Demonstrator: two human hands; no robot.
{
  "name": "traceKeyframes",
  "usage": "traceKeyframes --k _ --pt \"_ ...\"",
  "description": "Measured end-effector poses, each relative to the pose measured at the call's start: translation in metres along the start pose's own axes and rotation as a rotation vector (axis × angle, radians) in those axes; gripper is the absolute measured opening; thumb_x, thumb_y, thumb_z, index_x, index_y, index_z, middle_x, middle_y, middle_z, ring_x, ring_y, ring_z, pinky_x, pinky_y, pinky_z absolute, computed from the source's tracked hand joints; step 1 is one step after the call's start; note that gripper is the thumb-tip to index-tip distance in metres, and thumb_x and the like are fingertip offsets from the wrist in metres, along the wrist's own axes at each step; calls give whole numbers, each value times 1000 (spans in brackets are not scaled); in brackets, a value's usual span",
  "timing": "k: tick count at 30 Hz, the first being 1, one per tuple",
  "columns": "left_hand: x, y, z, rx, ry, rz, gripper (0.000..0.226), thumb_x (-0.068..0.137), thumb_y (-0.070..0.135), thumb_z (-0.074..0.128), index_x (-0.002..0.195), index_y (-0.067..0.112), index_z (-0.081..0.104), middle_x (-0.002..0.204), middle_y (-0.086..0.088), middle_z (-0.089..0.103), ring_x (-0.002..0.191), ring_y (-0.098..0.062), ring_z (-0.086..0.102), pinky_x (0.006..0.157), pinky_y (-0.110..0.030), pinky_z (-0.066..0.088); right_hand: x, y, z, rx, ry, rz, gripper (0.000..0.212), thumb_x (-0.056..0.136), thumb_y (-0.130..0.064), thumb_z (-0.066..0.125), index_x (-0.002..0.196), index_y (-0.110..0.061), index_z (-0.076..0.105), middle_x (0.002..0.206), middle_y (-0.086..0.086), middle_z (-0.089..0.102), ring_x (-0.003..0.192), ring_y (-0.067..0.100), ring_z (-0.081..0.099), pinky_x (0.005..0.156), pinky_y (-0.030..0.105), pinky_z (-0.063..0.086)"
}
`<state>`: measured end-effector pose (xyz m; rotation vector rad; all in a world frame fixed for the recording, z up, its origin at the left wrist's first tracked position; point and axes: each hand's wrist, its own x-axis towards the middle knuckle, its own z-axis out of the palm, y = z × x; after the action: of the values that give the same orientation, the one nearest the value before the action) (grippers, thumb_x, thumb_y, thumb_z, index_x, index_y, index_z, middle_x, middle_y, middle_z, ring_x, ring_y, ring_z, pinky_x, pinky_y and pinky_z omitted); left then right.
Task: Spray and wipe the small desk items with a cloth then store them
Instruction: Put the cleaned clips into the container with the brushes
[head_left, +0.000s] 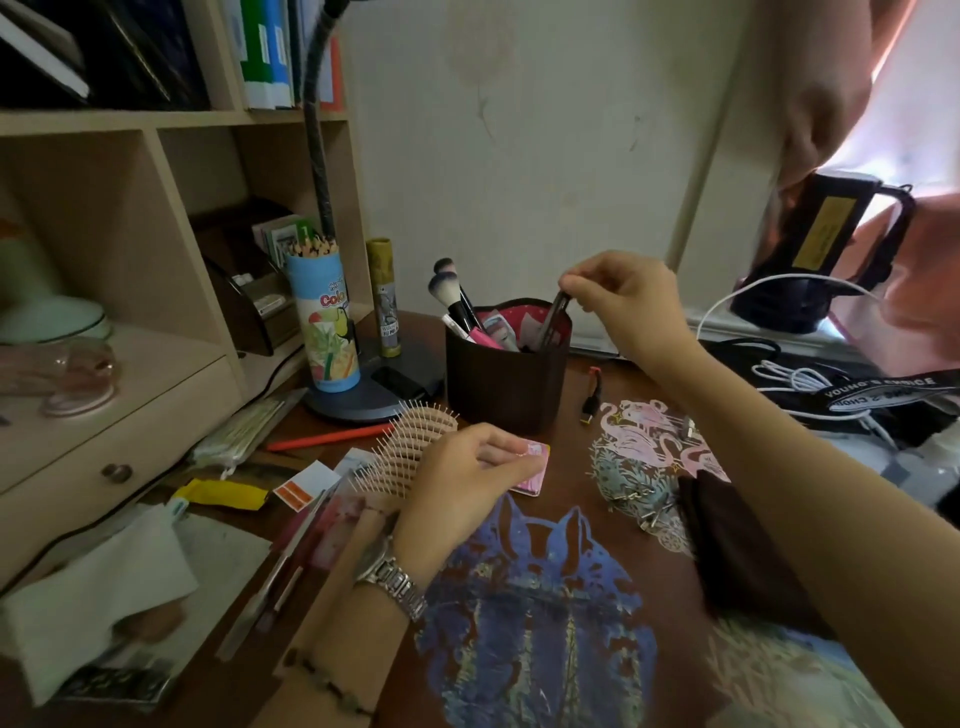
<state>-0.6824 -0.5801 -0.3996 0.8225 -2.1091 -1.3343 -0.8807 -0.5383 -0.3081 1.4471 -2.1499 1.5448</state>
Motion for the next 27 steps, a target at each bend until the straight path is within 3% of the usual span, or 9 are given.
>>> traceKeyframes --k 3,8,14,24,27 --pt "0 0 -1 -35 -4 -18 22 75 34 76 93 23 70 82 9 71 75 8 64 61 -3 46 7 -1 10 -15 2 -16 17 87 -26 66 96 -12 71 83 -2 68 68 -1 59 61 7 46" --pt "0 0 -2 -31 -4 -32 23 76 36 76 94 25 70 84 11 70 76 8 63 59 -1 44 -1 7 21 -74 -55 -34 18 88 -24 66 98 -9 71 86 1 67 75 8 61 63 13 50" --pt "0 1 -2 -29 0 -26 22 77 34 76 95 23 69 82 9 71 76 12 61 56 0 42 -13 15 27 -120 -103 -49 17 87 -19 67 96 -6 71 80 -1 63 66 -4 54 56 0 41" --pt "1 0 -3 9 1 -36 22 77 35 75 95 23 69 82 12 69 71 16 59 53 2 40 -25 20 36 -189 -197 -93 18 87 -22 67 96 -7 69 86 2 67 76 8 60 65 7 42" --pt "0 -1 -3 31 7 -37 22 77 38 74 94 26 69 84 12 70 75 6 63 56 -3 42 -26 20 35 -187 -201 -91 17 86 -22 68 95 -7 69 85 2 66 74 7 58 62 5 41"
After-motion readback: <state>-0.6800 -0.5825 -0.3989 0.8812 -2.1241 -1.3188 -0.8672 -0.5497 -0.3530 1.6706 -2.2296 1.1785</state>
